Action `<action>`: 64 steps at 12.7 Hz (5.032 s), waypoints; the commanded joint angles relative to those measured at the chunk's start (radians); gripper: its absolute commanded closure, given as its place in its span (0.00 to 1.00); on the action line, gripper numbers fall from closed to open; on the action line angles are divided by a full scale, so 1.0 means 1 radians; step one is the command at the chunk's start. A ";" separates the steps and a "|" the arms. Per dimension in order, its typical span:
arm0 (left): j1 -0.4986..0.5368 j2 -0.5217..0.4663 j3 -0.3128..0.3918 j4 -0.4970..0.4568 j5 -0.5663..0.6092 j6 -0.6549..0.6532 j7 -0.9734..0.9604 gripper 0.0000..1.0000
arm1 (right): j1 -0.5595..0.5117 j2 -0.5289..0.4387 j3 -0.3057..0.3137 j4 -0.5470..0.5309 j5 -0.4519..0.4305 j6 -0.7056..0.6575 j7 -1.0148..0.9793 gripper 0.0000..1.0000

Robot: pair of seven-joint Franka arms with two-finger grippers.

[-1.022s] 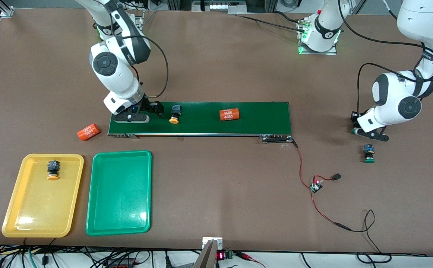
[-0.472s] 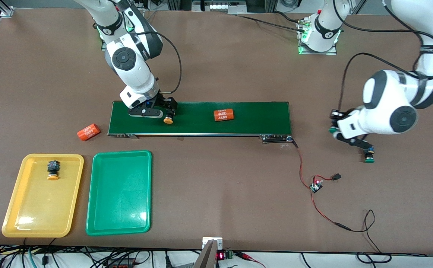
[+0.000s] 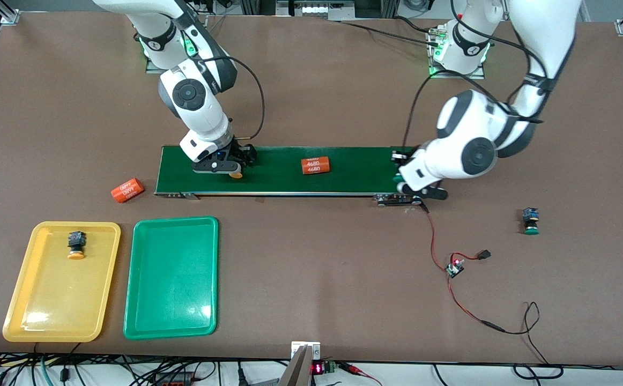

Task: Sort buttons by color to trays
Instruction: 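Grasp the second yellow button while the left gripper grasps a green button, then carry the yellow button to the yellow tray while the left gripper places a button, then release the yellow button into the yellow tray while the left gripper brings a button, then place the green button on the belt while the right gripper returns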

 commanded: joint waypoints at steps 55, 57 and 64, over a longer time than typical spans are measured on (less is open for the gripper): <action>0.011 0.207 -0.081 0.169 0.253 -0.100 -0.186 0.69 | -0.437 0.208 -0.252 0.520 0.099 -0.391 -0.937 0.00; 0.011 0.201 -0.089 0.173 0.253 -0.102 -0.188 0.00 | -0.397 0.145 -0.243 0.509 0.107 -0.505 -0.866 0.00; 0.036 0.096 -0.144 0.250 0.248 -0.163 -0.217 0.00 | -0.368 -0.025 0.010 0.355 0.150 -0.545 -0.420 0.00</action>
